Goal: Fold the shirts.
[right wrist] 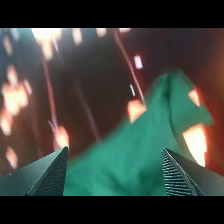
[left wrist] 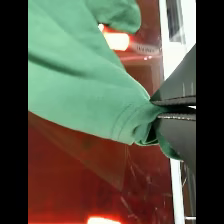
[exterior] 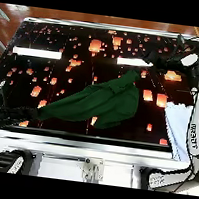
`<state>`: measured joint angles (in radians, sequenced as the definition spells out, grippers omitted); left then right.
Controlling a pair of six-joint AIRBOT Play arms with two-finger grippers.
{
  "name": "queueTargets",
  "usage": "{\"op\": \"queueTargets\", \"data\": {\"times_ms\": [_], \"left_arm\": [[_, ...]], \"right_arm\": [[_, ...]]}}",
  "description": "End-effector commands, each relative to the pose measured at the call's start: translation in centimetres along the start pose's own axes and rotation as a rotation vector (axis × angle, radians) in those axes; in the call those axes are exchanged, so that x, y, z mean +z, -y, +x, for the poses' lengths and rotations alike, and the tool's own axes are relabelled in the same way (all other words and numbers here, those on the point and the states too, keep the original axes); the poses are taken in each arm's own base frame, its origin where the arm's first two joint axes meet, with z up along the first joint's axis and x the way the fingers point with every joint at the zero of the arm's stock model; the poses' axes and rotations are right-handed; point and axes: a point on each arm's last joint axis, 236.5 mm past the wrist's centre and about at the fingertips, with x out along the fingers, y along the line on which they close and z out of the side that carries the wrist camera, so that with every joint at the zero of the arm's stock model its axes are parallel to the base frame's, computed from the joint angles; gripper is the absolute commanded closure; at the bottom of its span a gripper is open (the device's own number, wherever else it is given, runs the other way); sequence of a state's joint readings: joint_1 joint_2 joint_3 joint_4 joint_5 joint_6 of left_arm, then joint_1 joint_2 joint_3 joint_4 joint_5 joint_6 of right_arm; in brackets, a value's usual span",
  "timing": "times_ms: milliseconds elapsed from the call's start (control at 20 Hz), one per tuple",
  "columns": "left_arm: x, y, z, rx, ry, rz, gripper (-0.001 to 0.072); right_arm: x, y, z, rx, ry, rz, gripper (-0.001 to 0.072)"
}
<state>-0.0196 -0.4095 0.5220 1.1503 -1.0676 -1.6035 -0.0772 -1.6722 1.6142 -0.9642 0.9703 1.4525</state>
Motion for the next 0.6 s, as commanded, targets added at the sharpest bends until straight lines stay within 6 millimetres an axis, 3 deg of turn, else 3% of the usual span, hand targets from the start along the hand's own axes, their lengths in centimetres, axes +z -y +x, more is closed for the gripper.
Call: {"op": "queueTargets", "data": {"times_ms": [0,50,150,200,300,400,550], "left_arm": [[0.3,-1.1,0.7,0.037,0.000,0.011,0.0653],[0.3,-1.2,0.9,0.039,-0.007,0.008,0.0653],[0.2,-1.2,1.0,0.041,-0.013,0.003,0.0654],[0.2,-1.2,1.0,0.040,-0.013,0.003,0.0653],[0.2,-1.2,1.0,0.040,-0.013,0.003,0.0653],[0.2,-1.2,1.0,0.038,-0.013,0.002,0.0653],[0.2,-1.1,1.0,0.037,-0.013,0.001,0.0653]], "right_arm": [[-9.0,6.1,-3.3,-0.116,-0.417,-0.030,0.0105],[-11.6,7.8,-4.6,-0.126,-0.522,0.017,0.0118],[-15.9,9.7,-4.8,-0.104,-0.634,0.130,0.0111],[-17.8,9.5,-3.9,-0.063,-0.655,0.199,0.0037],[-19.6,8.2,-1.6,0.026,-0.625,0.312,0.0035],[-21.4,8.2,0.4,0.018,-0.608,0.336,0.0036],[-23.6,7.8,1.8,-0.004,-0.622,0.325,0.0036]]}}
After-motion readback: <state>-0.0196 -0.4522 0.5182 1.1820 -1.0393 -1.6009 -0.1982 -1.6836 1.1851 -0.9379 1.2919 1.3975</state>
